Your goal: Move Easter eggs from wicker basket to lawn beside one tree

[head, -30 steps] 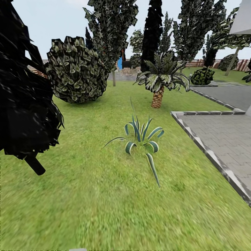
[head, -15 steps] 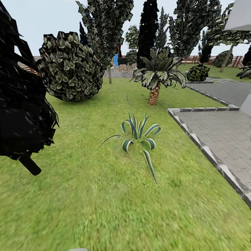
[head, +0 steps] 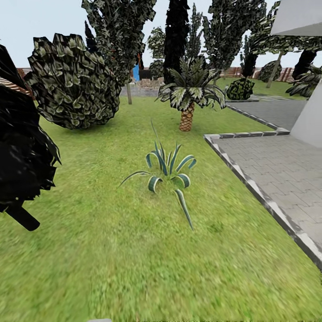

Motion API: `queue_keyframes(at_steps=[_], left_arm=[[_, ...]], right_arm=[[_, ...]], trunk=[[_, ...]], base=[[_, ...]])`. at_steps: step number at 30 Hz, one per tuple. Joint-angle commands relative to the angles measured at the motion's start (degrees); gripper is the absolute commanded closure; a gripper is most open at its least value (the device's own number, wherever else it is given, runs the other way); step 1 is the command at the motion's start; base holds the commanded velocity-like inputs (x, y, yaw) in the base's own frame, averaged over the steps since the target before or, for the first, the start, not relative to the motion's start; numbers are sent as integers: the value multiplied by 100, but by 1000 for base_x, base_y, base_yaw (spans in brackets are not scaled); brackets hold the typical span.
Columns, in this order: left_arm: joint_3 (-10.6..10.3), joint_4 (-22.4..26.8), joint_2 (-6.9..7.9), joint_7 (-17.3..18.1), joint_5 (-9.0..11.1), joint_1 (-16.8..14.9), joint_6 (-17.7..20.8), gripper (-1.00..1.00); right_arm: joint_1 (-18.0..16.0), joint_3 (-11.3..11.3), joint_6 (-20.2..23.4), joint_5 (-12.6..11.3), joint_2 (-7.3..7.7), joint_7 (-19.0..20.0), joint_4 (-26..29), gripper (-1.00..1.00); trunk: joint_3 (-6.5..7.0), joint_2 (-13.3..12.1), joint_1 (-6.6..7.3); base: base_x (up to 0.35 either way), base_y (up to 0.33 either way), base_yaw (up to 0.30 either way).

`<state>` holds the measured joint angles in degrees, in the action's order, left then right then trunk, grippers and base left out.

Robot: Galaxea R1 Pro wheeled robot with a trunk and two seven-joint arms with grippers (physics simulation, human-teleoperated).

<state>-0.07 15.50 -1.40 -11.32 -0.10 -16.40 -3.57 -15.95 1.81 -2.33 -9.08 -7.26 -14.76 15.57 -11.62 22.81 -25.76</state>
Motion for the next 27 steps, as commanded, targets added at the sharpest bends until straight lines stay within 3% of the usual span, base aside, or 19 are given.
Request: queue_keyframes(at_steps=[1,9,12,15,18,20,24,27], left_arm=[[-2,-3,-1,-20,-3,-3,-17,-100],[42,-3,23,-27,18,-3,29,-100],[86,-3,42,-27,24,-3,126,-100],[169,108,43,-32,26,-40,551,-100],[219,339,51,-24,21,-423,1342,-100],[341,422,57,-16,19,-772,1724,-100],[650,468,52,-15,-2,-998,1687,-100],[730,478,58,-24,-12,-1082,1628,-100]], right_arm=[[-4,20,-23,-45,-2,-5,-1,-100],[-4,59,-20,-50,7,-5,-4,-100],[-14,217,4,-61,30,3,-5,-100],[-79,451,340,-99,174,6,35,-100],[-337,578,1243,-119,305,3,165,-100],[-465,602,1525,-145,334,1,219,-100],[-558,655,1557,-232,347,-5,249,-100],[-576,672,1471,-259,353,-14,244,-100]], trunk=[[-18,11,-3],[-78,11,-3],[-100,11,-3],[-122,11,-3],[-145,11,-3],[-159,11,-3],[-189,11,-3],[-211,11,-3]], base=[[0,0,-182],[0,0,-184],[0,0,-184],[0,0,-184],[0,0,-185],[0,0,-184],[0,0,-184],[0,0,-184]])
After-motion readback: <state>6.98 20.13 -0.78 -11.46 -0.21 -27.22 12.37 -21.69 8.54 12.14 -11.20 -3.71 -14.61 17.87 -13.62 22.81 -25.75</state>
